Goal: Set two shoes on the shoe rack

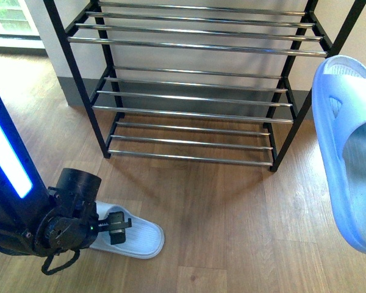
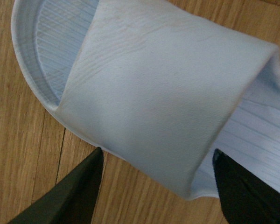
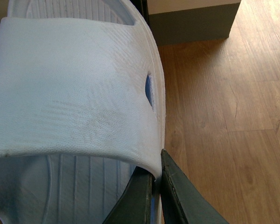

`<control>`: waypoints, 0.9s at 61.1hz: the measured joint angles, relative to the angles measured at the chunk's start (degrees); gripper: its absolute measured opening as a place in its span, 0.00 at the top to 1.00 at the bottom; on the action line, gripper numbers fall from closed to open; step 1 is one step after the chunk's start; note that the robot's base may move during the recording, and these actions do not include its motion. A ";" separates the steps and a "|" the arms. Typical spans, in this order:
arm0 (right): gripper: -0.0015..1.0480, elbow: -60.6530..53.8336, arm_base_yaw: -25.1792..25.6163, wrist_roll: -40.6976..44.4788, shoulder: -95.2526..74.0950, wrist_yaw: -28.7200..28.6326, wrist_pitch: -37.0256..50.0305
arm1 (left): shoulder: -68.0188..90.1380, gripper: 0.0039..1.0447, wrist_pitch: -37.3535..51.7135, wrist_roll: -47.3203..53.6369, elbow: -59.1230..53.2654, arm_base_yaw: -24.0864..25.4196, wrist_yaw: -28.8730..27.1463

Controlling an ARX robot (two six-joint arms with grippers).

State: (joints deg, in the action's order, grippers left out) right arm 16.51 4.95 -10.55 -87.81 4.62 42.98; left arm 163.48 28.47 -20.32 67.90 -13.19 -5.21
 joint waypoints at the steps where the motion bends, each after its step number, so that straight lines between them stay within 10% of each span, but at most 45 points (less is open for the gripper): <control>1: 0.98 0.00 0.00 0.02 0.00 0.00 0.02 | 0.00 0.42 -0.13 0.11 0.02 0.00 -0.20; 27: 0.98 0.00 0.00 0.02 0.00 0.00 0.02 | 0.00 0.98 -1.70 7.48 0.39 -0.57 -3.43; 55: 0.98 0.00 0.00 0.00 0.00 0.00 0.02 | 0.04 0.98 6.86 29.44 -0.61 -0.48 -4.17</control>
State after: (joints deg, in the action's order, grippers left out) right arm 16.51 4.95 -10.55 -87.81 4.62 43.00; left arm 163.52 35.33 9.13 67.29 -13.67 -9.39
